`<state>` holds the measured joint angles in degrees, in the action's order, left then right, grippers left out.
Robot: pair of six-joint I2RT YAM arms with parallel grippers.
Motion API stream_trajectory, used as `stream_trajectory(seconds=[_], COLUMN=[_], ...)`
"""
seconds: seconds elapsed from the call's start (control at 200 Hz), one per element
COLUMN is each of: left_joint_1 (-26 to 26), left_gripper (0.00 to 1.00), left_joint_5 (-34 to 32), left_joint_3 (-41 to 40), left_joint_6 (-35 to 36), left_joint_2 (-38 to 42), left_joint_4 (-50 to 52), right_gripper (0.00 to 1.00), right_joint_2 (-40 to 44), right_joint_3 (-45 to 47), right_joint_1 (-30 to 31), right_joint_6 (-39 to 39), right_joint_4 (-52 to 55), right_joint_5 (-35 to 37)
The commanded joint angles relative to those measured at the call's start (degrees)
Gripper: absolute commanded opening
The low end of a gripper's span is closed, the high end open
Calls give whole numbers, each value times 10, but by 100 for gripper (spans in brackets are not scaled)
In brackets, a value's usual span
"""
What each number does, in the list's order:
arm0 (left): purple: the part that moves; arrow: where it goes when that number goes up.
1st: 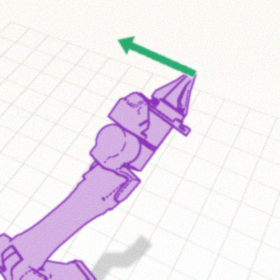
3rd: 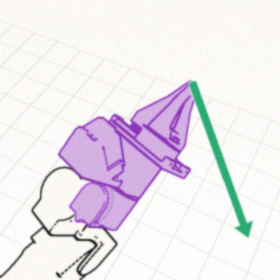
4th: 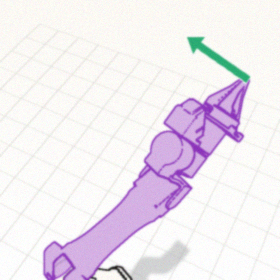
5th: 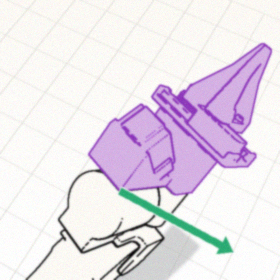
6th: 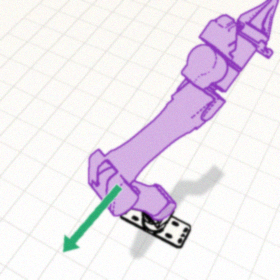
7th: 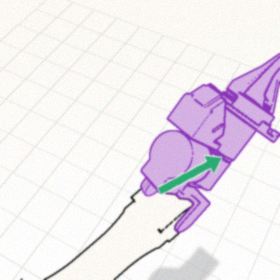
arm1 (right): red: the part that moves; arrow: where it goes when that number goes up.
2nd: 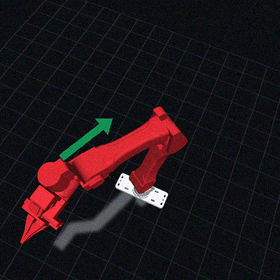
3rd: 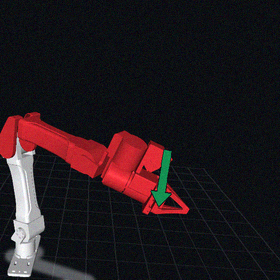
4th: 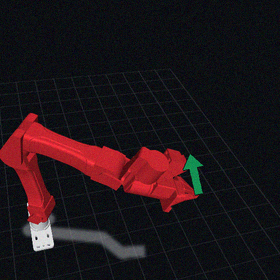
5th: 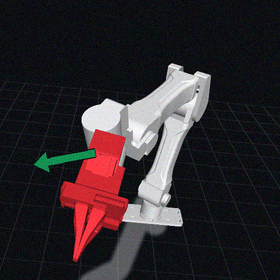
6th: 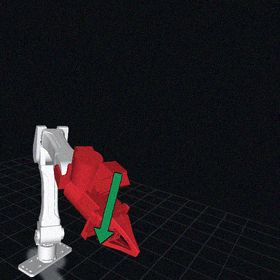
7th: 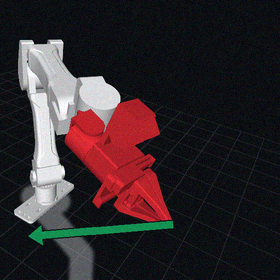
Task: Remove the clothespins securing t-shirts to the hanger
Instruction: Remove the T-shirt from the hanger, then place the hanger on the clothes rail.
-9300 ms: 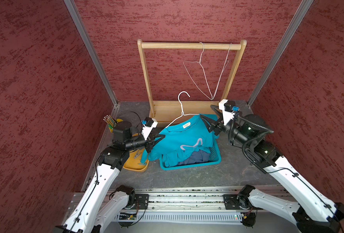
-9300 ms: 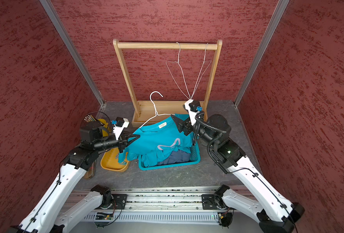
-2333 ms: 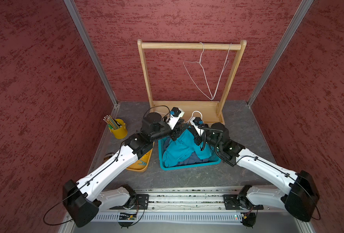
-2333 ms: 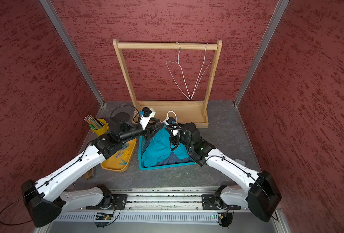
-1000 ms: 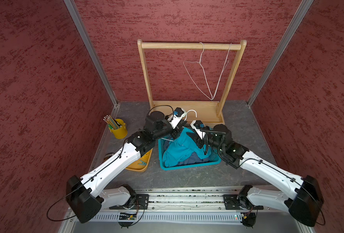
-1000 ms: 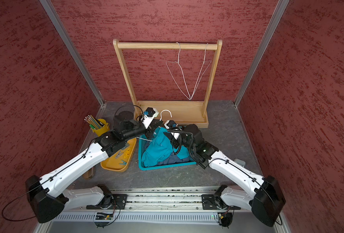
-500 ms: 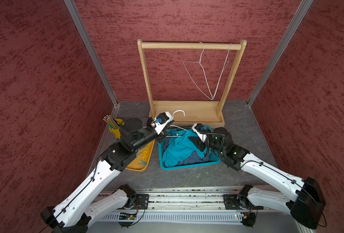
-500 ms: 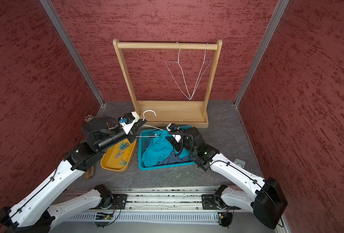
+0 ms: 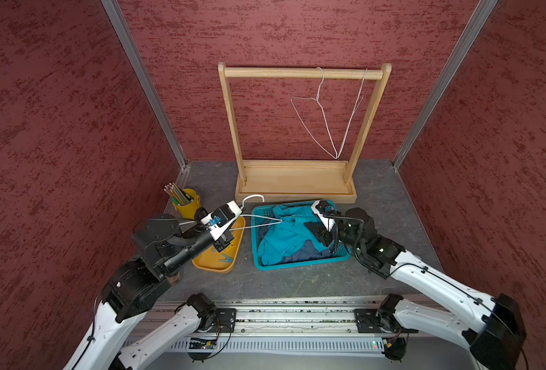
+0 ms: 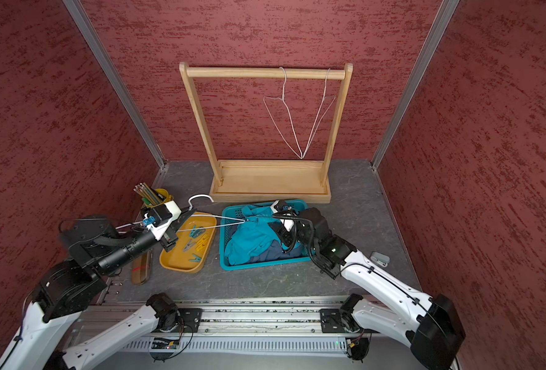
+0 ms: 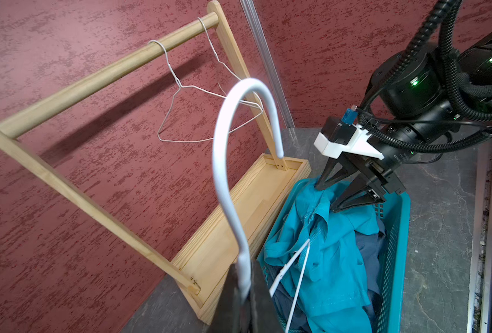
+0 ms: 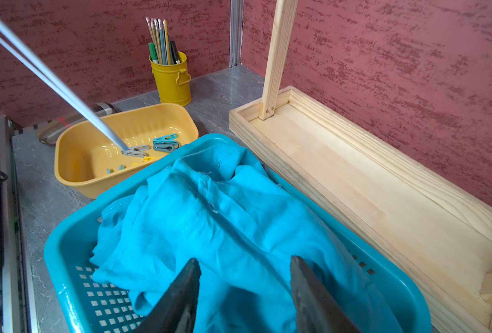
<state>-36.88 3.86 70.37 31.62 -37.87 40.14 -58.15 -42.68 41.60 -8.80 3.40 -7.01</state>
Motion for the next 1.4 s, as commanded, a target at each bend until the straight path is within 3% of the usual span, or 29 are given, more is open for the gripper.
stream_trajectory(seconds=[0.0, 0.125, 0.371, 0.546, 0.641, 0.811, 0.892, 0.962, 1.022, 1.042, 1.147, 1.212, 1.277, 1.398], left_joint_1=[4, 3, 1, -3, -4, -6, -6, -5, -3, -2, 27, 75, 139, 238], left_gripper=[0, 0, 0, 0, 0, 0, 0, 0, 0, 2, 17, 36, 55, 62], left_joint_5=[-42, -35, 76, 111, 137, 118, 129, 157, 201, 214, 250, 313, 419, 559], left_joint_3=[-21, -32, -15, 2, 31, 67, 71, 76, 74, 74, 60, 58, 68, 74], left_joint_6=[-32, -101, -232, -298, -303, -283, -291, -291, -268, -257, -239, -249, -269, -283], left_joint_2=[-13, -44, -128, -182, -209, -214, -216, -221, -223, -222, -211, -204, -207, -212], left_joint_4=[-22, -85, -222, -293, -279, -232, -235, -226, -204, -194, -158, -145, -129, -119], right_gripper=[55, 58, 62, 65, 66, 66, 54, 23, 5, 0, 0, 0, 0, 0], right_joint_2=[23, 21, -42, -77, -103, -159, -181, -190, -186, -182, -160, -153, -152, -154], right_joint_3=[-40, -95, -234, -287, -323, -390, -414, -432, -434, -432, -424, -425, -434, -446], right_joint_1=[3, 3, 8, 12, 13, 13, 14, 17, 18, 18, 19, 18, 19, 18], right_joint_6=[17, 12, -10, -43, -65, -95, -106, -115, -134, -142, -180, -194, -206, -225], right_joint_4=[5, 22, 66, 82, 109, 169, 191, 195, 193, 193, 200, 218, 251, 343], right_joint_5=[1, -36, -119, -138, -138, -150, -156, -122, -95, -90, -99, -118, -129, -124])
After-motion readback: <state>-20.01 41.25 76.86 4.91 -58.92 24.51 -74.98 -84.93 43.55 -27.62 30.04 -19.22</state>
